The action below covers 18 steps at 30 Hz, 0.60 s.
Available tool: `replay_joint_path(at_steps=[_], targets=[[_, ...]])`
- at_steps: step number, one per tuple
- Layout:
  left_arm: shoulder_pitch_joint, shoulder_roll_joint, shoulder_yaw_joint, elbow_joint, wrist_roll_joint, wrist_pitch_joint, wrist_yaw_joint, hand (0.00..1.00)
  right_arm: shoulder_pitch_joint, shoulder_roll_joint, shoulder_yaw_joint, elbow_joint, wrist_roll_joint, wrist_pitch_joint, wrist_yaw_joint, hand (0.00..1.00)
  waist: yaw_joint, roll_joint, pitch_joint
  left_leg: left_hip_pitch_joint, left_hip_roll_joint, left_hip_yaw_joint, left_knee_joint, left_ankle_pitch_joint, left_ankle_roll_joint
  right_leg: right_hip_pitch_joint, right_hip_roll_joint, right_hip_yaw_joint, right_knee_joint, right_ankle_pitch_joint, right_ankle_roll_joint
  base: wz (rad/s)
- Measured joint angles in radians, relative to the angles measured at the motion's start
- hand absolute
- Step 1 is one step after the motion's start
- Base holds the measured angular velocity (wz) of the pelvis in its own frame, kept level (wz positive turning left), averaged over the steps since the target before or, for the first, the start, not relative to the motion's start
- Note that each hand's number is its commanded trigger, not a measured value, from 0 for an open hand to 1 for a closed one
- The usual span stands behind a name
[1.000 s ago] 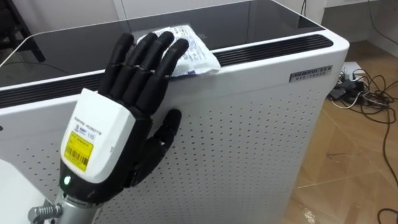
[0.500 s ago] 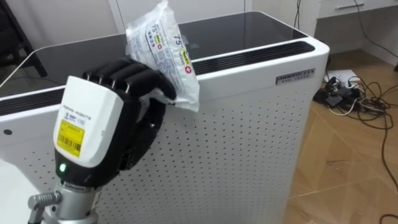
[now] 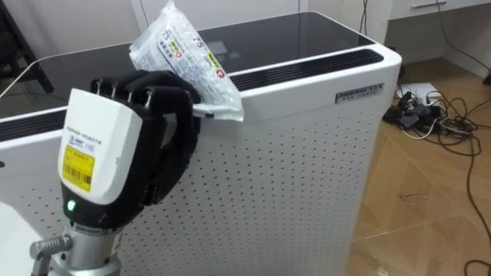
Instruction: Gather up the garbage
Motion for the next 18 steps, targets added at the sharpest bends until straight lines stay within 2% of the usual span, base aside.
replay_joint_path(at_steps=[2,4,5,7,8,11,13,18], targets=[[0.000,-0.001,0.000,-0.018,-0.098,-0.010,-0.028,1.00,0.000,0.001,0.000,-0.001,0.000,-0.001,0.000,1.00,-0.005,-0.007,0.0045,-0.005,0.003,-0.001,0.000,0.001,-0.001,-0.004,0.000,-0.002,0.000,0.000,-0.001,-0.02],[0.000,-0.002,0.001,-0.031,-0.196,-0.038,-0.062,1.00,0.000,0.002,0.000,0.000,0.001,-0.002,0.002,1.00,-0.005,-0.016,0.0077,-0.007,0.003,-0.003,0.000,0.001,-0.001,-0.004,0.000,-0.008,-0.001,-0.001,-0.001,0.05],[0.000,-0.004,-0.001,-0.038,-0.220,-0.043,-0.074,1.00,-0.001,0.003,0.000,0.000,0.001,-0.002,0.003,1.00,-0.005,-0.018,0.0077,-0.007,0.003,-0.004,0.000,0.001,-0.001,-0.004,0.000,-0.009,-0.001,-0.001,-0.001,0.04],[0.000,-0.019,-0.003,-0.072,-0.347,-0.047,-0.146,1.00,-0.003,0.012,0.001,0.000,0.000,-0.008,0.005,1.00,-0.005,-0.023,0.0061,-0.011,0.003,-0.004,0.002,0.001,-0.001,-0.005,0.000,-0.012,-0.001,-0.001,-0.001,0.04],[0.000,-0.022,-0.004,-0.078,-0.376,-0.049,-0.163,1.00,-0.003,0.013,0.003,0.000,0.000,-0.011,0.006,1.00,-0.004,-0.025,0.0062,-0.013,0.003,-0.004,0.002,0.001,-0.001,-0.007,0.000,-0.012,-0.001,-0.001,-0.001,0.04],[-0.001,-0.028,-0.005,-0.102,-0.558,-0.068,-0.254,1.00,-0.005,0.016,0.020,-0.001,-0.001,-0.026,0.011,1.00,-0.004,-0.027,0.0024,-0.022,0.003,-0.012,0.011,0.001,-0.001,-0.013,-0.001,-0.016,-0.002,-0.001,-0.001,0.06],[-0.003,-0.033,-0.014,-0.112,-0.741,-0.084,-0.334,1.00,-0.011,0.017,0.038,-0.008,0.002,-0.031,0.026,1.00,-0.004,-0.028,0.0026,-0.024,0.003,-0.012,0.011,0.001,-0.001,-0.014,-0.001,-0.020,-0.001,-0.001,-0.001,0.00],[-0.018,-0.034,-0.045,-0.125,-1.058,-0.085,-0.518,1.00,-0.039,0.026,0.062,-0.008,0.004,-0.031,0.040,1.00,-0.006,-0.028,0.0028,-0.030,0.003,-0.013,0.017,0.001,-0.001,-0.012,-0.003,-0.028,0.000,0.000,-0.001,0.05]])
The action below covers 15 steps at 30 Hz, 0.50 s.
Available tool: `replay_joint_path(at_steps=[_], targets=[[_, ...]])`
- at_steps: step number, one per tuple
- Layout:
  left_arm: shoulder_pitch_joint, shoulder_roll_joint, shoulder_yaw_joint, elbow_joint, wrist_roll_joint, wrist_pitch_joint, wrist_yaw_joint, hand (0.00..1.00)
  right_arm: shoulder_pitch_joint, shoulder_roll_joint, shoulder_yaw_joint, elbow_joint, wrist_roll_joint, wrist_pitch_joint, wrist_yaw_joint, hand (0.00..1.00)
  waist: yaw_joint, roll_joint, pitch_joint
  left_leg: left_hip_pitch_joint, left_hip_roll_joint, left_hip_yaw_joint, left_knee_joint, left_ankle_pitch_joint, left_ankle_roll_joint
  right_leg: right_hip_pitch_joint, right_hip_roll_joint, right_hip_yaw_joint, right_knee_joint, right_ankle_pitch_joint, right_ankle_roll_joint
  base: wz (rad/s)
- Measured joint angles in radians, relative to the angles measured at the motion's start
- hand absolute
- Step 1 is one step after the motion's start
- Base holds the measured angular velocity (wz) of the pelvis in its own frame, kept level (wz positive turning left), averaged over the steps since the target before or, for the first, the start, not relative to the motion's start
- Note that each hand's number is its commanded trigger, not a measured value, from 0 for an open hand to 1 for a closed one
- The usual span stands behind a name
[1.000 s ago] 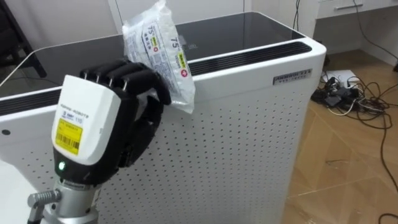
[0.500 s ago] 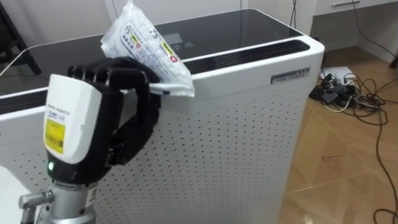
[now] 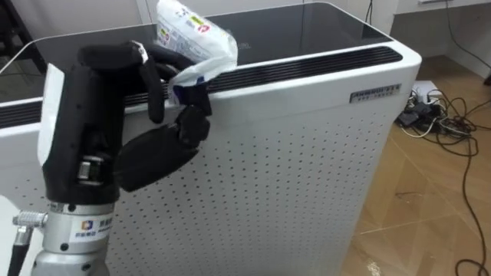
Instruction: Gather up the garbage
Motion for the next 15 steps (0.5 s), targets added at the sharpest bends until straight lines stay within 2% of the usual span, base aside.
replay_joint_path(at_steps=[2,5,7,8,9,10,15], targets=[[-0.002,-0.001,-0.021,-0.008,-0.100,0.008,-0.065,1.00,-0.005,-0.001,0.015,0.000,0.000,-0.001,-0.001,1.00,-0.004,0.000,0.0000,-0.008,0.000,-0.002,0.001,0.000,0.000,-0.002,0.000,-0.003,-0.002,0.001,-0.001,0.07],[-0.008,-0.001,-0.091,-0.013,-0.231,0.016,-0.189,1.00,-0.004,-0.002,0.043,0.002,-0.001,-0.001,0.005,1.00,-0.014,0.000,0.0007,-0.011,0.000,-0.010,0.001,0.001,-0.002,-0.001,0.001,-0.011,-0.001,0.001,-0.002,0.07],[-0.009,-0.004,-0.118,-0.011,-0.329,0.058,-0.294,1.00,-0.005,-0.002,0.052,0.003,-0.003,-0.001,0.016,1.00,-0.029,0.002,0.0035,-0.011,0.002,-0.008,0.001,0.001,-0.002,-0.002,0.002,-0.008,-0.001,0.001,-0.002,0.00],[-0.009,-0.005,-0.121,-0.011,-0.351,0.073,-0.321,1.00,-0.005,-0.002,0.052,0.002,-0.004,-0.001,0.018,1.00,-0.032,0.003,0.0051,-0.011,0.003,-0.006,0.000,0.001,-0.002,-0.003,0.003,-0.007,-0.001,0.001,-0.002,-0.10],[-0.008,-0.005,-0.127,-0.009,-0.386,0.107,-0.374,1.00,-0.005,-0.002,0.052,0.002,-0.005,-0.001,0.018,1.00,-0.036,0.004,0.0095,-0.012,0.004,0.003,0.000,0.001,-0.002,-0.007,0.003,-0.002,-0.001,0.001,-0.002,-0.14],[-0.007,-0.005,-0.131,-0.008,-0.394,0.141,-0.423,1.00,-0.005,-0.002,0.052,0.002,-0.005,0.000,0.019,1.00,-0.038,0.005,0.0104,-0.019,0.004,0.009,0.000,0.001,-0.002,-0.018,0.003,0.005,0.002,0.001,-0.002,-0.14],[-0.008,0.004,-0.152,-0.008,-0.406,0.214,-0.573,1.00,-0.010,0.000,0.053,0.002,-0.007,0.009,0.017,1.00,-0.055,0.006,0.0105,-0.053,0.005,0.016,0.018,0.001,-0.002,-0.056,0.001,0.016,0.017,0.001,-0.002,-0.02]])
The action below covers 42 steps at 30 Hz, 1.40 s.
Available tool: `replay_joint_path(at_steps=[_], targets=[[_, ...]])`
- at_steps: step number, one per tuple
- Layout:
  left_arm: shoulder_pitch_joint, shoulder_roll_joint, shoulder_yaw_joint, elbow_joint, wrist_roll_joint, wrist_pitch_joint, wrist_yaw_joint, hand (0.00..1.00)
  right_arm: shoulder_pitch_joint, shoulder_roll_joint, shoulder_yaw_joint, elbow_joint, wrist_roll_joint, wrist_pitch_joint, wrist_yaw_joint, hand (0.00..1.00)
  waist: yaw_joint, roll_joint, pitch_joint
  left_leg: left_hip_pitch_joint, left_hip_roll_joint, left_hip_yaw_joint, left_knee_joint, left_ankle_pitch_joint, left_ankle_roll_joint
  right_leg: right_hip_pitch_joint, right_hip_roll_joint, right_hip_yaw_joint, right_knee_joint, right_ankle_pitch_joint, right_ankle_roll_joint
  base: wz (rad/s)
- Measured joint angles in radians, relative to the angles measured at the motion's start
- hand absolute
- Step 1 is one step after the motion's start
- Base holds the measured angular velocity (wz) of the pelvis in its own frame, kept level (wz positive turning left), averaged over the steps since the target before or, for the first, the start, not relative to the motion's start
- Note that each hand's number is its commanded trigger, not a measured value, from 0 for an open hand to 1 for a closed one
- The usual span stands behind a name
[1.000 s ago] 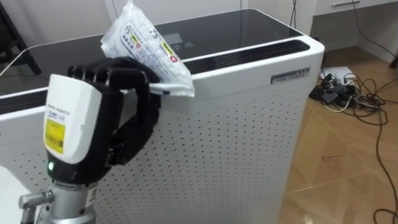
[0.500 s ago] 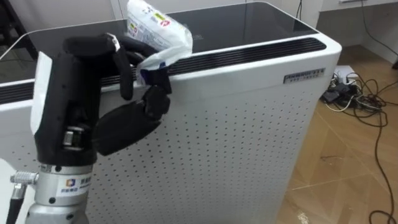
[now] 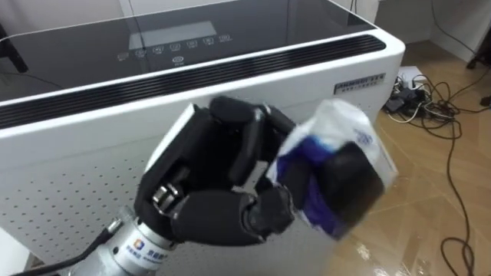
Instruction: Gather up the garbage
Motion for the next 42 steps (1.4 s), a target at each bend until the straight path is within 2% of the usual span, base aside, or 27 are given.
replay_joint_path(at_steps=[6,12,14,17,21,23,26,30,34,40,42], targets=[[-0.039,-0.018,0.001,0.000,-0.009,0.056,-0.076,1.00,-0.010,0.005,0.000,0.000,-0.005,0.014,-0.021,1.00,0.008,-0.001,0.0004,-0.009,0.001,0.007,0.005,0.000,0.000,-0.014,-0.002,0.001,0.004,0.000,-0.001,-0.02],[-0.044,-0.030,0.003,0.000,-0.007,0.085,-0.134,1.00,-0.024,0.019,0.003,0.027,-0.007,0.027,-0.034,1.00,0.018,-0.006,0.0023,0.005,0.002,0.017,0.003,0.000,0.000,-0.010,-0.002,0.005,0.008,-0.001,-0.001,-0.06],[-0.044,-0.034,0.003,0.000,0.018,0.092,-0.135,1.00,-0.024,0.019,0.012,0.029,-0.006,0.038,-0.040,1.00,0.028,-0.005,0.0023,0.006,0.004,0.022,0.002,0.000,0.000,-0.012,-0.001,0.011,0.013,-0.001,-0.001,-0.06],[-0.043,-0.040,0.005,0.005,0.123,0.094,-0.137,1.00,-0.024,0.019,0.015,0.031,-0.005,0.046,-0.040,1.00,0.034,-0.004,0.0017,0.002,0.004,0.019,0.003,0.000,0.000,-0.012,-0.001,0.006,0.018,-0.001,-0.001,0.04],[-0.023,-0.028,0.034,0.080,0.256,0.095,-0.148,1.00,-0.037,0.017,-0.002,0.030,-0.007,0.055,-0.031,1.00,0.034,0.005,-0.0023,-0.031,0.007,0.020,0.019,0.000,0.000,-0.036,0.000,0.002,0.027,0.000,-0.003,0.04],[-0.012,-0.028,0.034,0.159,0.319,0.095,-0.147,1.00,-0.047,0.015,0.000,0.035,-0.007,0.058,-0.030,1.00,0.032,0.010,-0.0021,-0.040,0.007,0.020,0.021,0.000,0.000,-0.047,-0.001,0.002,0.037,0.000,-0.003,0.00],[0.036,-0.023,0.029,0.250,0.468,0.102,-0.130,1.00,-0.067,0.013,0.001,0.042,-0.011,0.058,-0.032,1.00,0.026,0.012,-0.0007,-0.075,0.008,0.020,0.035,0.000,-0.001,-0.085,-0.002,0.002,0.057,-0.003,-0.008,0.01],[0.043,-0.025,-0.001,0.366,0.610,0.099,-0.103,1.00,-0.096,0.004,0.003,0.057,-0.005,0.055,-0.038,1.00,0.022,0.017,0.0019,-0.150,0.007,-0.001,0.069,0.003,-0.005,-0.143,-0.002,-0.017,0.061,0.002,-0.016,0.13],[0.051,-0.045,-0.026,0.479,0.674,0.095,-0.090,1.00,-0.143,0.012,0.011,0.117,-0.004,0.050,-0.043,1.00,0.023,0.011,0.0053,-0.184,0.005,-0.004,0.065,0.015,-0.006,-0.185,-0.006,-0.018,0.074,0.001,-0.017,0.04],[0.046,-0.057,-0.053,0.592,0.700,0.086,-0.070,1.00,-0.177,0.014,0.014,0.167,0.001,0.031,-0.057,1.00,0.013,-0.005,0.0153,-0.242,-0.001,-0.002,0.068,0.025,-0.005,-0.246,-0.015,-0.024,0.091,-0.002,-0.023,0.03],[0.042,-0.059,-0.057,0.635,0.722,0.084,-0.059,1.00,-0.178,0.017,0.014,0.171,0.001,0.030,-0.057,1.00,0.008,-0.008,0.0153,-0.258,-0.001,0.000,0.072,0.025,-0.005,-0.264,-0.016,-0.024,0.098,-0.002,-0.023,0.00]])
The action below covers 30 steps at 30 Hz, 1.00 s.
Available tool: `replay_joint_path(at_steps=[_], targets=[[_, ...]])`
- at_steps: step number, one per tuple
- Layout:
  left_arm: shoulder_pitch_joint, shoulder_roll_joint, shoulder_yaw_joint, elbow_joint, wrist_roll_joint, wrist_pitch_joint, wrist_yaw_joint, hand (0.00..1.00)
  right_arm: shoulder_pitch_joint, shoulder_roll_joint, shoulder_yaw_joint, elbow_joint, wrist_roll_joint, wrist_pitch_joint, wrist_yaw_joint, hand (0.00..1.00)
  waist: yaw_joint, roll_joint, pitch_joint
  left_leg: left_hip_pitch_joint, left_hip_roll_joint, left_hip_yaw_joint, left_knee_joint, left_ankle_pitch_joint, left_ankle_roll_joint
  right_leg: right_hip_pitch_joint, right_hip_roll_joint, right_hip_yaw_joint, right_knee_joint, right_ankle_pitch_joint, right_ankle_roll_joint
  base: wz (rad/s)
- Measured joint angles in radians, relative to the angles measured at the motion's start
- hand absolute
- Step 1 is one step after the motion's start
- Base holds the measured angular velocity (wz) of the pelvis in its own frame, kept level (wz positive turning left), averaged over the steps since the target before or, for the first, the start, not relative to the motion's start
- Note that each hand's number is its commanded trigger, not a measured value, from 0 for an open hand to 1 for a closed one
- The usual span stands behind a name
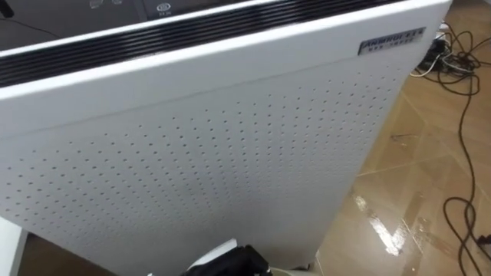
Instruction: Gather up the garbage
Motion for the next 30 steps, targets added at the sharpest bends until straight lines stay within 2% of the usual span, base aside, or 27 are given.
replay_joint_path(at_steps=[5,9,13,18,19,20,21,22,30], targets=[[-0.015,-0.008,-0.001,0.060,0.041,-0.012,0.029,1.00,-0.027,0.000,0.009,0.035,0.002,-0.014,-0.003,1.00,0.000,-0.002,0.0002,-0.063,0.001,0.002,0.023,0.001,0.000,-0.066,-0.004,0.001,0.029,0.000,0.000,0.00],[-0.039,-0.015,0.000,0.107,0.080,-0.016,0.050,1.00,-0.038,-0.003,0.010,0.058,0.002,-0.013,-0.019,1.00,0.021,-0.004,0.0012,-0.075,0.001,0.006,0.030,0.002,0.000,-0.083,-0.007,0.000,0.044,-0.001,-0.001,0.00],[-0.049,-0.015,0.017,0.132,0.150,-0.017,0.087,1.00,-0.052,-0.006,0.005,0.058,0.002,-0.014,-0.032,1.00,0.022,-0.009,0.0011,-0.093,0.001,0.011,0.035,0.005,0.001,-0.093,-0.008,-0.001,0.045,-0.001,-0.003,0.05],[-0.049,-0.015,0.020,0.151,0.170,-0.023,0.113,1.00,-0.062,-0.008,0.005,0.058,0.002,-0.016,-0.034,1.00,0.024,-0.011,0.0008,-0.102,0.000,0.012,0.035,0.005,0.002,-0.100,-0.009,-0.003,0.049,-0.001,-0.003,0.02],[-0.049,-0.014,0.020,0.152,0.174,-0.023,0.114,0.74,-0.063,-0.008,0.005,0.058,0.002,-0.017,-0.034,1.00,0.025,-0.011,0.0008,-0.103,0.000,0.012,0.035,0.005,0.002,-0.100,-0.009,-0.003,0.049,-0.001,-0.003,0.00],[-0.049,-0.014,0.020,0.152,0.177,-0.023,0.114,0.58,-0.064,-0.008,0.005,0.058,0.002,-0.017,-0.034,1.00,0.025,-0.011,0.0008,-0.103,0.001,0.012,0.035,0.005,0.002,-0.101,-0.009,-0.003,0.049,-0.001,-0.003,0.00],[-0.049,-0.014,0.020,0.152,0.184,-0.024,0.115,0.34,-0.066,-0.008,0.005,0.062,0.003,-0.018,-0.034,1.00,0.025,-0.011,0.0007,-0.103,0.001,0.012,0.035,0.005,0.002,-0.101,-0.009,-0.003,0.049,-0.001,-0.003,0.00],[-0.049,-0.014,0.020,0.152,0.184,-0.024,0.117,0.00,-0.067,-0.008,0.005,0.067,0.004,-0.018,-0.035,1.00,0.025,-0.011,0.0007,-0.103,0.001,0.012,0.036,0.006,0.002,-0.101,-0.009,-0.003,0.049,-0.001,-0.003,0.00],[-0.052,-0.016,0.021,0.163,0.183,-0.032,0.137,0.00,-0.067,-0.008,0.005,0.085,0.004,-0.018,-0.040,1.00,0.022,-0.012,0.0002,-0.108,0.001,0.013,0.050,0.006,0.002,-0.100,-0.010,-0.006,0.050,-0.001,-0.003,0.00]])
